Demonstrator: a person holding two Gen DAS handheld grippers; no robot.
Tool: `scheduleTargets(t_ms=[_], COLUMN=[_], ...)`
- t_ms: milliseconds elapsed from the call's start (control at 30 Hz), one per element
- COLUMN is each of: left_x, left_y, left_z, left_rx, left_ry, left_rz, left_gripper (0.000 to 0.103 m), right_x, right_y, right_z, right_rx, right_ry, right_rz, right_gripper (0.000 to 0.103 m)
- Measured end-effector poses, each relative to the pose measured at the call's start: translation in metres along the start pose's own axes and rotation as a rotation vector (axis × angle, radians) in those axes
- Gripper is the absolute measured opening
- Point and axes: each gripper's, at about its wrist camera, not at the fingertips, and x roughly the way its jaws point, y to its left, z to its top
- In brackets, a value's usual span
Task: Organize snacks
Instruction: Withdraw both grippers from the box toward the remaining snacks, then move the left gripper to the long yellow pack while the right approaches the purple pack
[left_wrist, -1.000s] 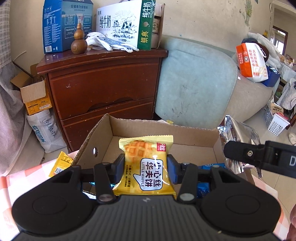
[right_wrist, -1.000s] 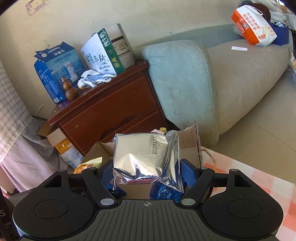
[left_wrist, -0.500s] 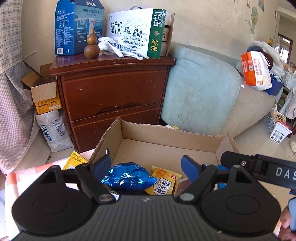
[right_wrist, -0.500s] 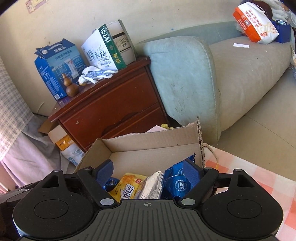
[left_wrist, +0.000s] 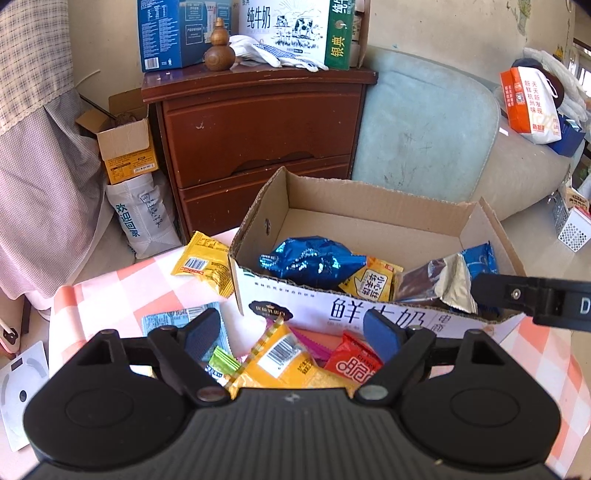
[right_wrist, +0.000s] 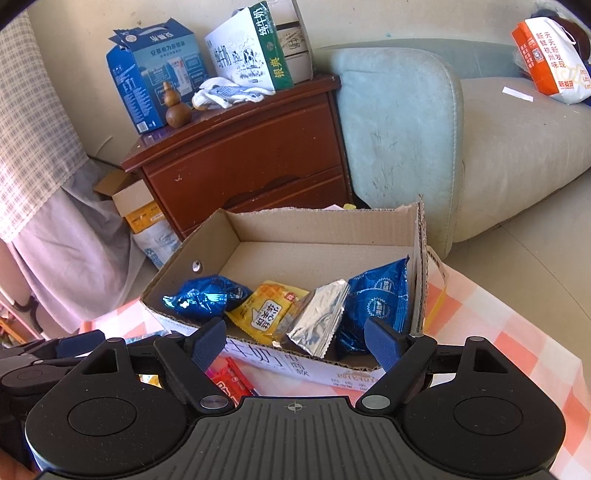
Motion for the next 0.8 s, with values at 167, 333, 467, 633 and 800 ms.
scheduleTargets(t_ms=[167, 333, 467, 633, 800], left_x=[0.003, 0.012, 0.015, 0.006, -0.004], left_y=[-0.008, -0.017, -0.022, -0.017, -0.008], left_z=[-0.018, -0.026, -0.035, -0.045, -0.061], left_rx=[0.035, 0.029, 0.074, 0.084, 0.094], left_ry=[0.042, 0.061, 0.064, 0.066, 0.083], left_rz=[0.038, 0.054, 0.1, 0.105, 0.13], left_gripper=[0.084, 0.085, 0.085, 0.086, 0.085], right_x=[-0.005, -0.008, -0.009, -0.012, -0.012], right_y=[-0.002, -0.001, 0.002, 0.006, 0.01], right_z=[-0.006, -0.01, -0.012, -0.019, -0.029], right_rx=[-0.015, -0.033, -0.045, -0.067, -0.068], right_ry=[0.016, 0.019, 0.028, 0.046, 0.085], right_rz=[-0.003, -0.009, -0.009, 0.004, 0.022], right_gripper=[0.084, 0.084, 0.084, 0.084, 0.084])
